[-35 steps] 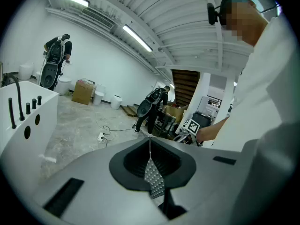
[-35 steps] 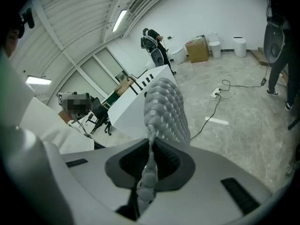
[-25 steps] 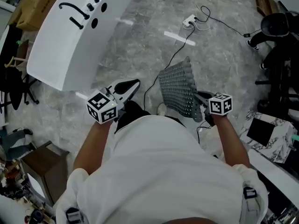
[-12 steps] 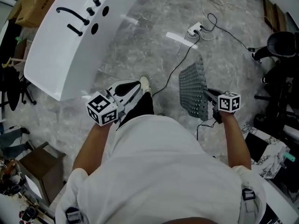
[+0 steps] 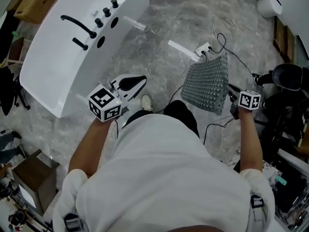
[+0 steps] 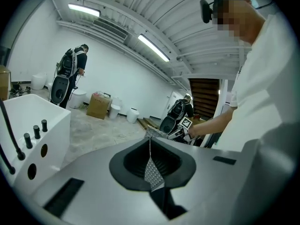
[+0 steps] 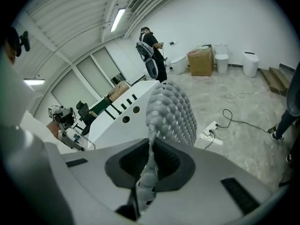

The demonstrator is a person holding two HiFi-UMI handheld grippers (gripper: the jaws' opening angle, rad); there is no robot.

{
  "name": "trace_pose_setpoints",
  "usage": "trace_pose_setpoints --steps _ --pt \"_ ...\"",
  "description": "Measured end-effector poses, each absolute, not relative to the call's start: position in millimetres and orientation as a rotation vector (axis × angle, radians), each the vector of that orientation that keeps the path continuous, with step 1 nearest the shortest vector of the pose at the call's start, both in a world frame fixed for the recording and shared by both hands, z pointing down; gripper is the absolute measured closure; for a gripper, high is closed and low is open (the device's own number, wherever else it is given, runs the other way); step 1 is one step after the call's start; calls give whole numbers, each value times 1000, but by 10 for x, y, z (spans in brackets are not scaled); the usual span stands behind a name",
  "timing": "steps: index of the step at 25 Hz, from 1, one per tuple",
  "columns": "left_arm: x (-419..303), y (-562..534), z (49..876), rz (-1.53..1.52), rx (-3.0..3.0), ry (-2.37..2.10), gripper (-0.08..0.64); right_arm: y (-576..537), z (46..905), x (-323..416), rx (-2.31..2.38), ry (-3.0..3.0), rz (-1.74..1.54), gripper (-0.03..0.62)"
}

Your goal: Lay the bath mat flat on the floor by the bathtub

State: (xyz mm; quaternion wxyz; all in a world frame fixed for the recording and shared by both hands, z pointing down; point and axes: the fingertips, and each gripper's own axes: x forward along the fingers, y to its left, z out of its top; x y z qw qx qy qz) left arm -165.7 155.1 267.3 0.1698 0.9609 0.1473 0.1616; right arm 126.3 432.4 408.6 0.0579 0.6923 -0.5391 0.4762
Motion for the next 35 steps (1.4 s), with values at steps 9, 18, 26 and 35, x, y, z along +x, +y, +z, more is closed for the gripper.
trace_pose_setpoints --steps 9,18,26,35 --pt "-1195 854 2670 388 2735 167 540 2692 4031 2770 2021 -1758 1339 551" --pt "-183 47 2818 396 2652 -175 540 796 4510 4176 1745 -1899 1337 551" --pt "859 -258 2889 438 2568 -294 540 -495 5036 5365 1557 -1932 1287 551" --pt "1296 -509 3212 462 2470 -350 540 -2037 5502 5926 1468 -1909 1072 551"
